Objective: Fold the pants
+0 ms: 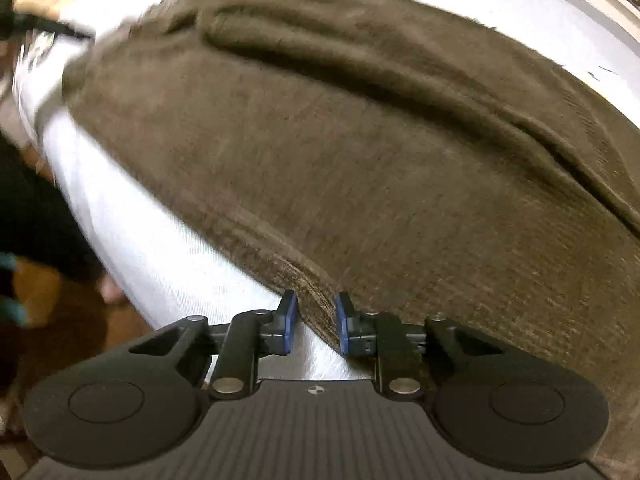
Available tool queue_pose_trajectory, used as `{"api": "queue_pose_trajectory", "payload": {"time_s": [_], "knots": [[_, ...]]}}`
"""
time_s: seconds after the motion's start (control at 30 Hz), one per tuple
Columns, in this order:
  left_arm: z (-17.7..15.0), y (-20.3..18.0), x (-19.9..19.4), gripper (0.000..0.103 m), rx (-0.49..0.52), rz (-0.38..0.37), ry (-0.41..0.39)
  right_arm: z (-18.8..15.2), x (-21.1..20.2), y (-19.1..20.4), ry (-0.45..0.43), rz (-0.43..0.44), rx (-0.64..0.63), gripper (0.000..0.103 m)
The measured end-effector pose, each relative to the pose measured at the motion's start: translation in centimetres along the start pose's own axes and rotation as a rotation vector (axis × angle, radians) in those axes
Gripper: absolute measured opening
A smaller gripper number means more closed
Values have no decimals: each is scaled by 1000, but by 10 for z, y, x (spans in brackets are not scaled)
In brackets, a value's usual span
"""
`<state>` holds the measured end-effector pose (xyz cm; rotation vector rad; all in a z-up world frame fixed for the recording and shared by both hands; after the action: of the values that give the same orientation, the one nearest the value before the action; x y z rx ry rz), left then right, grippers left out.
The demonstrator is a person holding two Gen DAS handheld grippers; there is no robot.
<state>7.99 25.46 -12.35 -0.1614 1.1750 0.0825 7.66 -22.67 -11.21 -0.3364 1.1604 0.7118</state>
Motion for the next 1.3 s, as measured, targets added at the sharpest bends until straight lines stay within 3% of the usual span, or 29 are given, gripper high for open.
{"api": "queue_pose_trajectory", "payload": {"time_s": [0.07,0.1,0.13,0.2,0.27,0.4,0.5,0.57,0.63,0.7,0.83,0.93,1.0,1.03,1.07,1.1,1.13,1.2,1.3], "knots": [[-10,-4,22,49,18,8,134,5,-9,-12,-60,-13,71,26],[-14,-6,30,50,40,31,170,6,-9,-17,-60,-39,96,27],[-11,-9,29,51,58,40,159,4,-5,-24,-33,-77,119,28],[-5,-9,24,52,25,31,128,0,8,-30,50,-127,133,28],[2,-8,16,52,-1,8,87,2,10,-29,48,-163,101,28],[15,-15,-5,70,-3,-2,-53,21,-17,-35,-117,-204,147,28],[28,-20,-18,74,1,13,-173,35,-45,-45,-270,-271,215,37],[36,-23,-27,74,-16,64,-262,42,-59,-51,-347,-308,252,47],[46,-30,-32,75,-4,92,-336,48,-67,-55,-401,-335,291,48],[53,-33,-36,75,-18,106,-365,52,-70,-59,-424,-354,325,48],[64,-34,-32,75,-62,72,-336,62,-69,-59,-456,-393,349,48],[69,-34,-32,69,-60,34,-334,69,-69,-58,-486,-402,355,47],[72,-36,-30,45,-57,12,-326,75,-68,-58,-498,-402,357,47],[72,-37,-28,38,-55,-1,-320,76,-70,-57,-504,-398,358,45],[72,-39,-26,27,-49,-11,-313,78,-70,-56,-511,-392,359,41],[73,-41,-24,20,-40,-15,-307,81,-70,-55,-517,-383,358,32],[74,-44,-22,18,-24,-16,-300,84,-71,-54,-525,-375,358,23],[76,-48,-18,18,-2,-11,-291,89,-72,-53,-538,-362,359,15],[80,-51,-11,18,1,-13,-280,96,-73,-52,-558,-341,363,13]]}}
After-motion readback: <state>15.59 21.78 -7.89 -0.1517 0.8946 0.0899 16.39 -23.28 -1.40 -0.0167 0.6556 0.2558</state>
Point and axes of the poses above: each gripper's, at about its wrist camera, not at the fingertips, and x roughly the way its jaws point, y to its left, z to its top, the point moved 5 cm from there along x, roughly the way its jaws point, and after that the axes turned 5 degrees about y, right-handed, at the moved point
